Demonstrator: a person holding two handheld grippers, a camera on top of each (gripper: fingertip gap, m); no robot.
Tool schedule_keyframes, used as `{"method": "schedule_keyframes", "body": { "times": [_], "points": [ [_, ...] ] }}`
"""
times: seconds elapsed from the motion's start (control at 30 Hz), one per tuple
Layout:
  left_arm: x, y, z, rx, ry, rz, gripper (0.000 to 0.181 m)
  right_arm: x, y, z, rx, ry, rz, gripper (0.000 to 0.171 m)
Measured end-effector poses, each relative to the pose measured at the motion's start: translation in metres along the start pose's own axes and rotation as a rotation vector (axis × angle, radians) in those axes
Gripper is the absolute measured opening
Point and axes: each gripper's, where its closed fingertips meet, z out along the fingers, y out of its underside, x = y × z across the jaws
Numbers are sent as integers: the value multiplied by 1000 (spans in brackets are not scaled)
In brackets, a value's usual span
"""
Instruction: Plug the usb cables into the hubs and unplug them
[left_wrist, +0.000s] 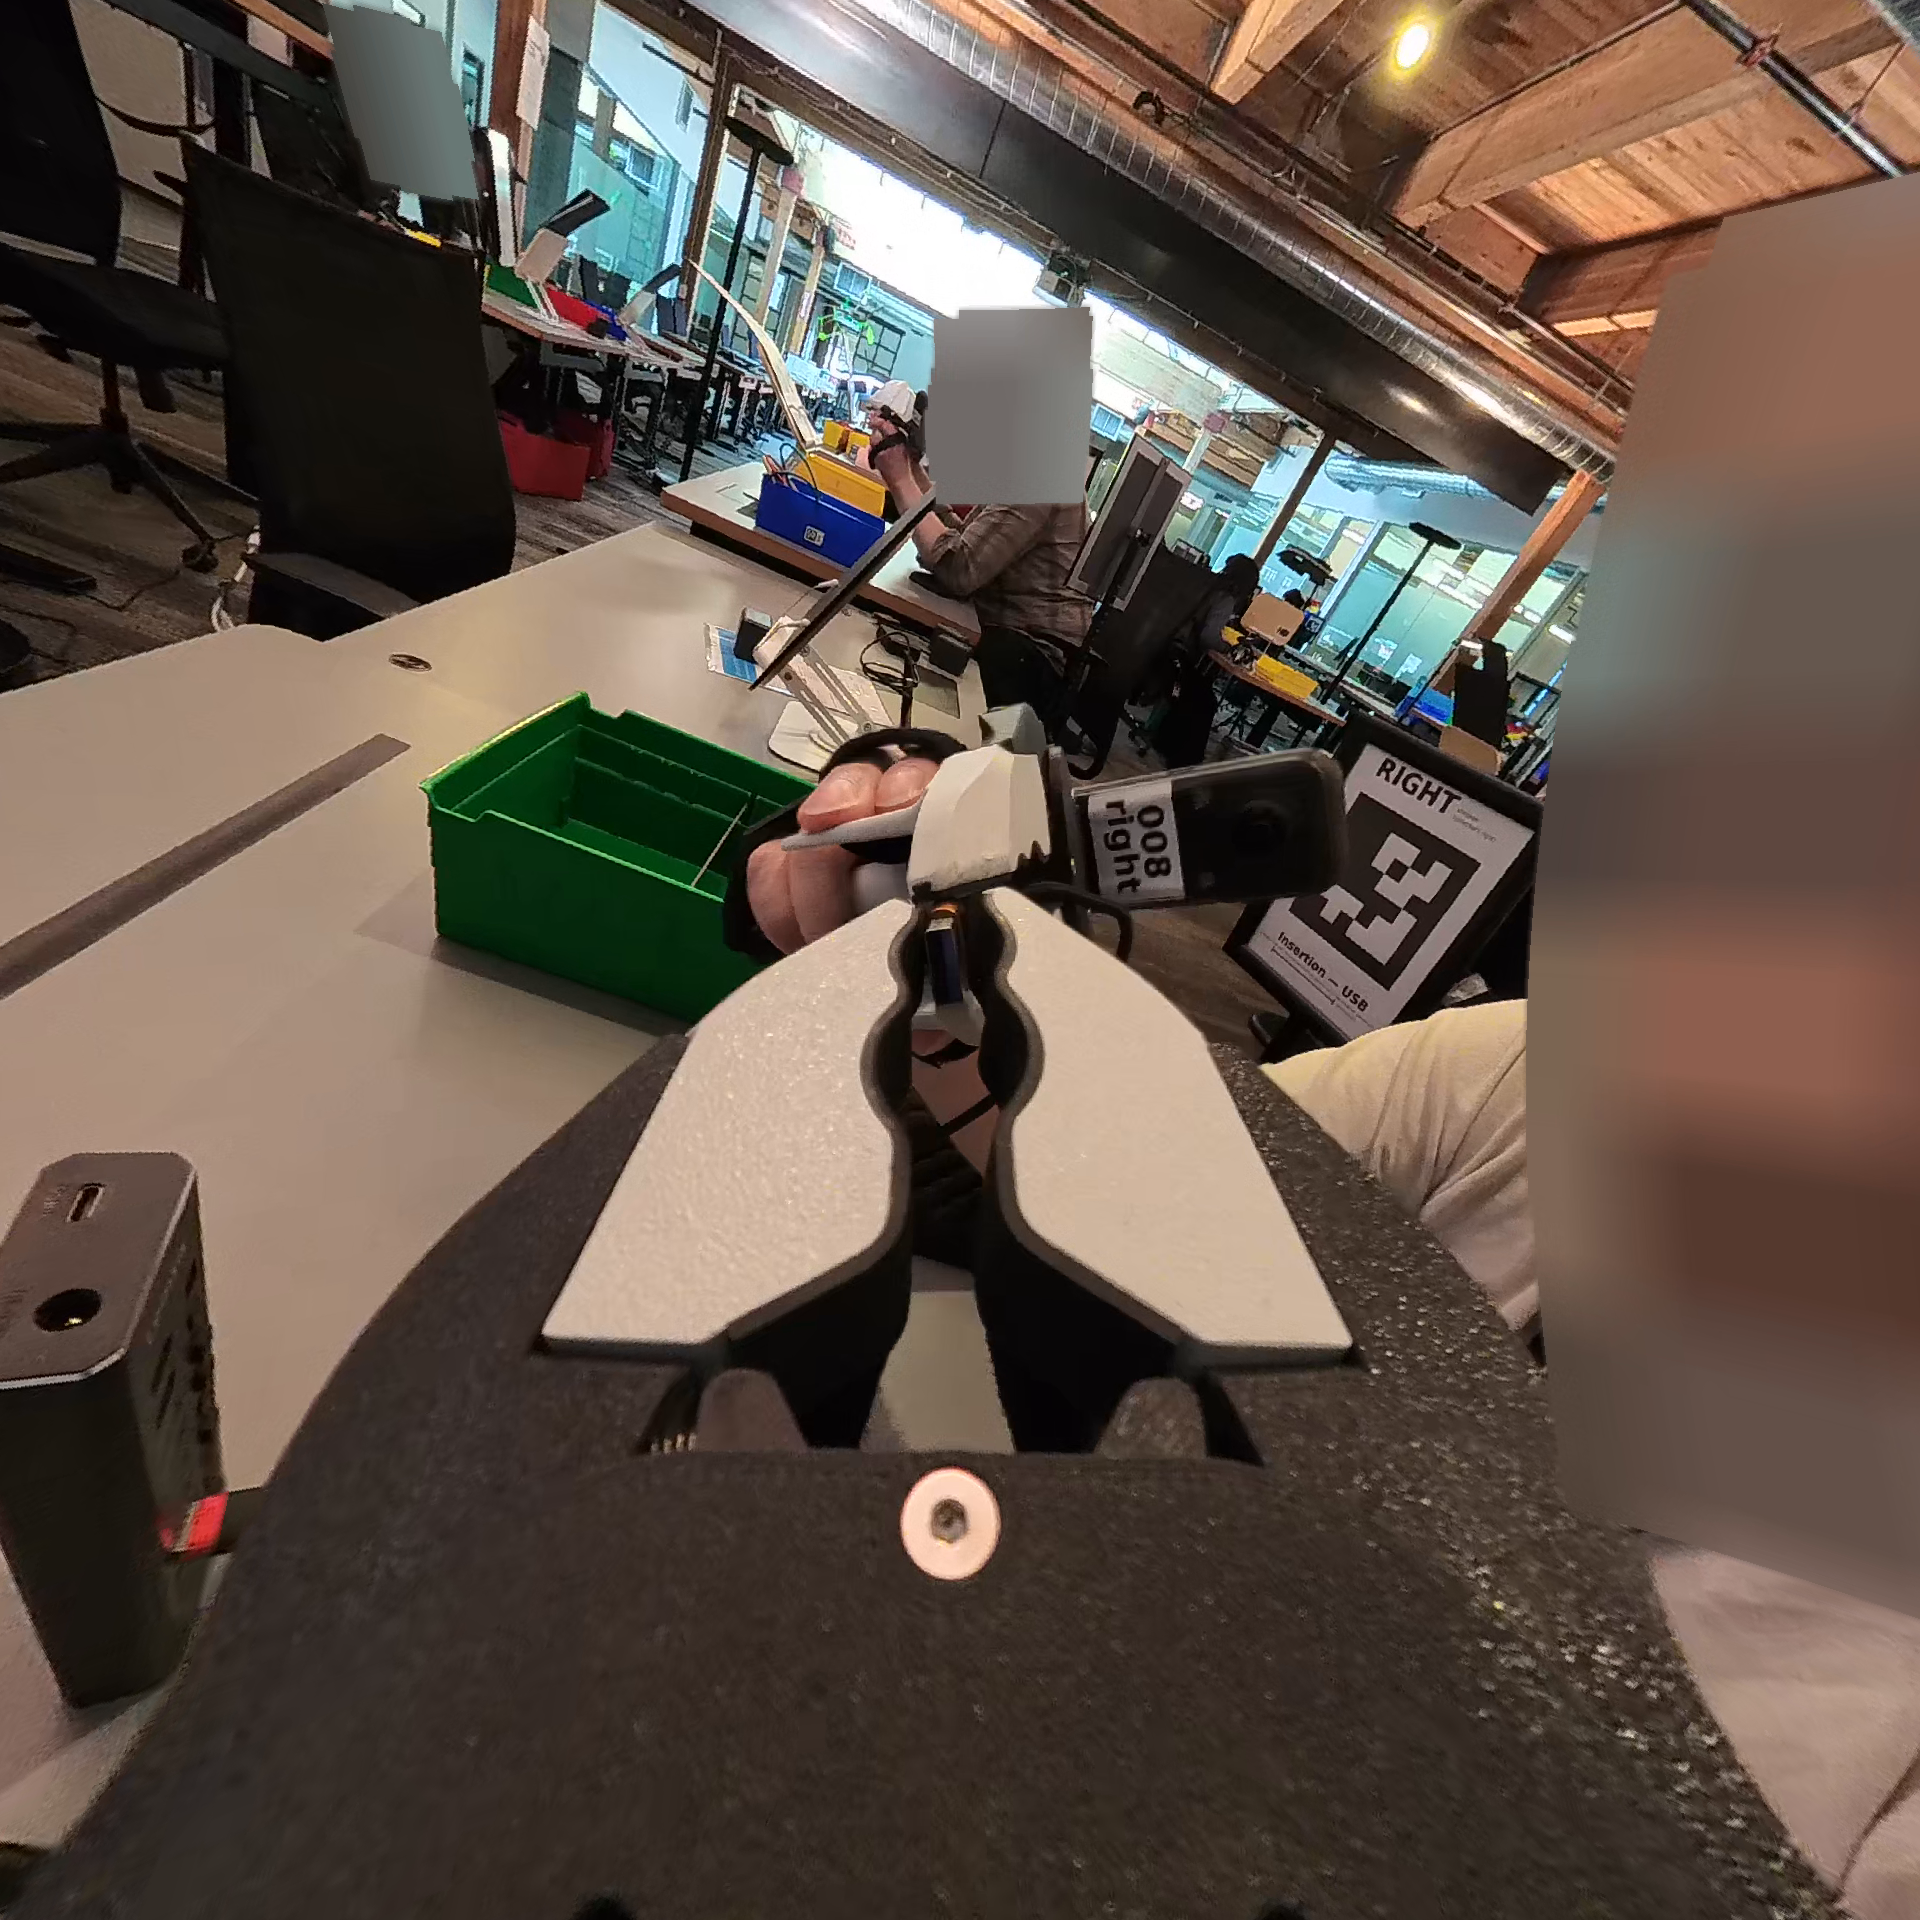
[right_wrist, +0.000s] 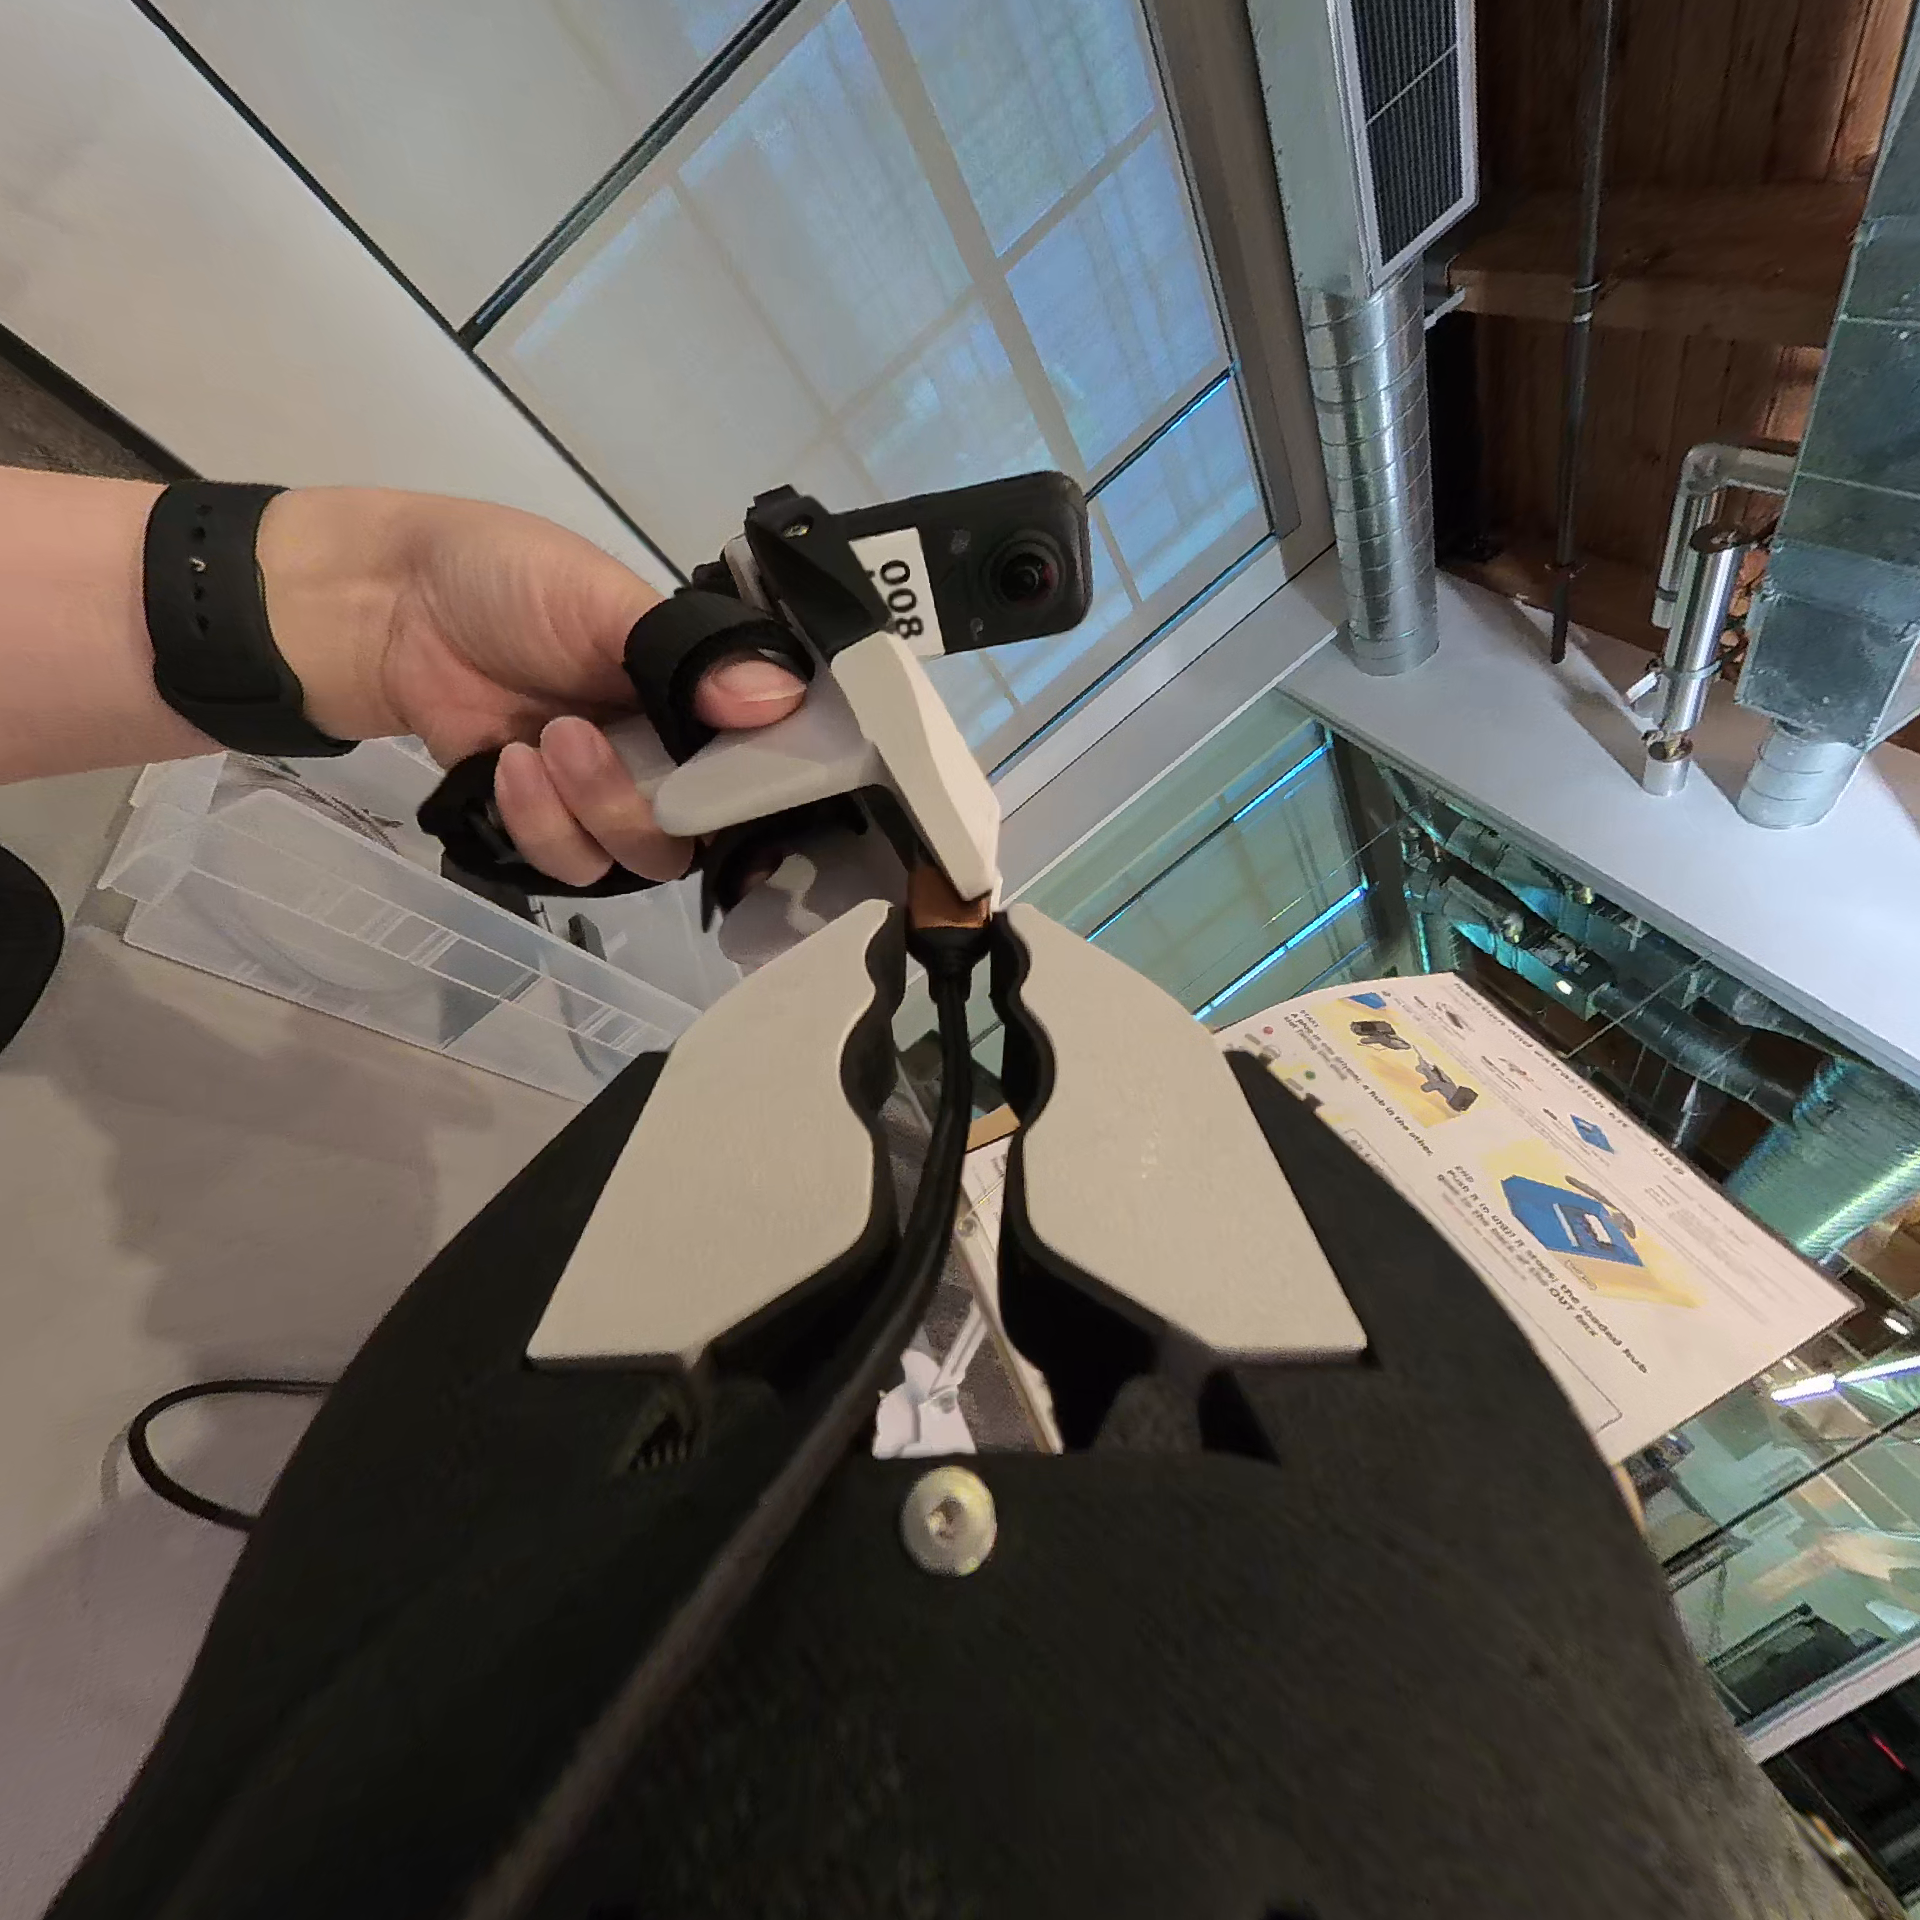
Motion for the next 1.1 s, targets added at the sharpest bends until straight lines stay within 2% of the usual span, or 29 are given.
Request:
{"method": "schedule_keyframes", "body": {
  "times": [0.03, 0.1, 0.23, 0.33, 0.47, 0.6, 0.77, 0.9, 1.0, 1.1],
  "points": [
    [0, -1, 0, 1, -9, 30, 7, 1, 0, 0, -6, -2, 1, 16],
    [-8, -9, -7, 44, -87, 107, 14, 10, 1, -5, -26, 31, -15, 16],
    [-60, -25, -45, 136, -485, 304, 40, 45, -1, -28, -30, 124, 37, 16],
    [-100, -9, -56, 64, -641, 330, 53, 67, -2, -47, -35, 189, 47, 16],
    [-140, 21, -46, 33, -621, 191, 58, 84, -4, -64, -45, 245, 37, 16],
    [-165, 47, -42, -9, -656, 184, 59, 88, -7, -68, -40, 254, 42, 16],
    [-169, 61, -44, 4, -697, 271, 63, 88, -3, -68, -57, 248, 24, 16],
    [-180, 90, -44, 36, -683, 247, 65, 91, -5, -70, -37, 253, 39, 16],
    [-195, 123, -41, -42, -688, 206, 62, 91, -7, -71, -32, 253, 41, 16],
    [-201, 134, -36, -62, -682, 207, 60, 90, -7, -70, -32, 250, 41, 16]
  ]
}}
